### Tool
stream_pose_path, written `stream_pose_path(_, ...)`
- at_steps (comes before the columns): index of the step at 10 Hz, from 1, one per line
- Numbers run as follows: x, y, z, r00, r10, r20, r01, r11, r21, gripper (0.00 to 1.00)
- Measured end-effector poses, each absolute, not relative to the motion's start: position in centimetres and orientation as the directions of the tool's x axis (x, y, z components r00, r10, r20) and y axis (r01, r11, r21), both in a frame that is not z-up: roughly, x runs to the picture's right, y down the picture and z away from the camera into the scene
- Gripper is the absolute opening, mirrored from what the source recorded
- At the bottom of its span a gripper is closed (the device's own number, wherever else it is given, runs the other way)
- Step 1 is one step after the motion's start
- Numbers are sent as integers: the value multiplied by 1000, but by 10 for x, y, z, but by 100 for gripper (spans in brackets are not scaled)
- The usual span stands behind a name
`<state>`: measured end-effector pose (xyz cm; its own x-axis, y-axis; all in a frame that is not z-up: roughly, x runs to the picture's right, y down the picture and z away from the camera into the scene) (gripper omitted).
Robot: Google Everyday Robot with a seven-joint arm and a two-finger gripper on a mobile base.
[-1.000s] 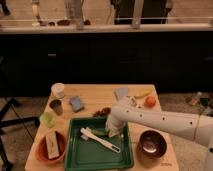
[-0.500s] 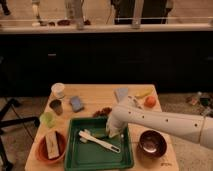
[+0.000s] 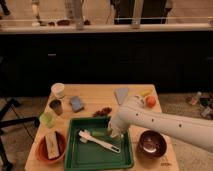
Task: Place pepper in table surface
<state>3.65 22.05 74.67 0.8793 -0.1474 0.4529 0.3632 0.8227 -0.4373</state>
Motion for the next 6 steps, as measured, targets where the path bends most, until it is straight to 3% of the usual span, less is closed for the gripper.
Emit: stream_pose_path(6, -7, 151, 721, 902, -57, 429, 250, 877, -411, 0)
